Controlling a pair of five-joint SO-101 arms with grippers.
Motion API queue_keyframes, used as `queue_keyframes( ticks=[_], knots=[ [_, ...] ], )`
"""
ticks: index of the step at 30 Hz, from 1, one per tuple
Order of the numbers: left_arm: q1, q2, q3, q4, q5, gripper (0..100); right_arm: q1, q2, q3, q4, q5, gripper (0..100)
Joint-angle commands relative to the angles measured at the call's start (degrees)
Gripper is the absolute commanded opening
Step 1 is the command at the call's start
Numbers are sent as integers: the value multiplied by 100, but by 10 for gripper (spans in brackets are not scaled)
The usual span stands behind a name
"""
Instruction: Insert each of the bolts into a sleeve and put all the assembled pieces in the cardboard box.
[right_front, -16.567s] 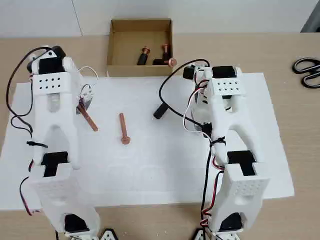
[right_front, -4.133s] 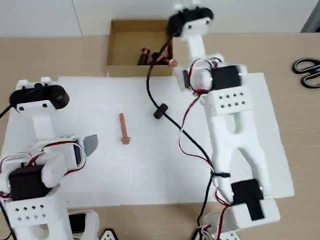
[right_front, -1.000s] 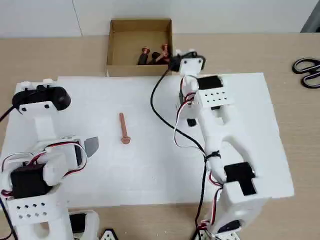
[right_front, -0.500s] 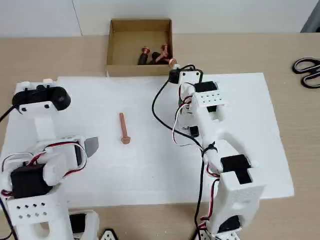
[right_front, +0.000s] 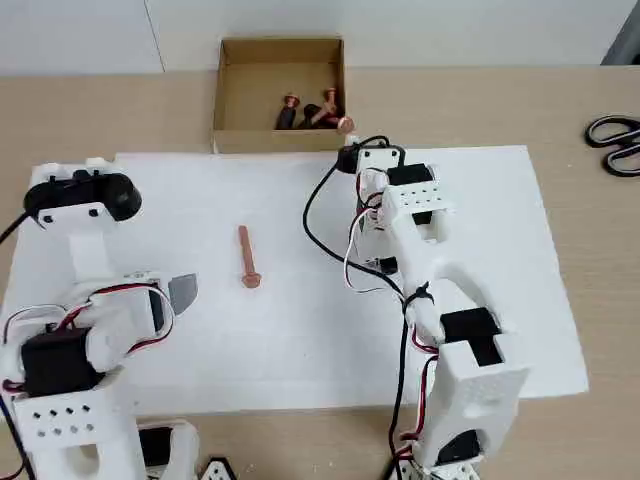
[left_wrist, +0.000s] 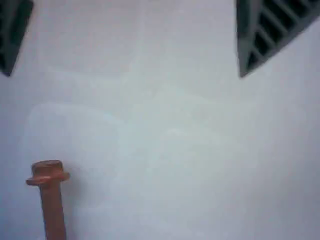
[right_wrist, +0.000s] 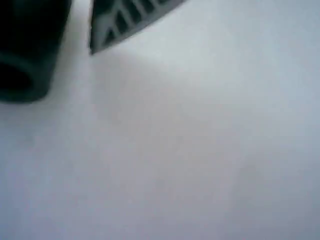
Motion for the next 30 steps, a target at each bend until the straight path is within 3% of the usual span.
queue_keyframes(
  ticks=[1, 5, 9, 16, 22, 30],
  knots=[
    [-44, -70, -13, -132, -62, 272, 48, -31, 70, -163, 62, 132],
    [-44, -70, -13, -132, -62, 272, 48, -31, 334, -532, 378, 0],
    [-44, -62, -31, -132, -62, 272, 259, -127, 202, -382, 589, 2],
    [0, 167, -637, 88, -255, 273, 804, -1209, -536, 813, 879, 4],
    [18, 2312, -1763, 422, -369, 272, 945, -1789, -440, 1130, 1090, 4],
    [967, 5609, -3574, 396, 211, 212, 910, -1807, 105, 1086, 1073, 5]
  ],
)
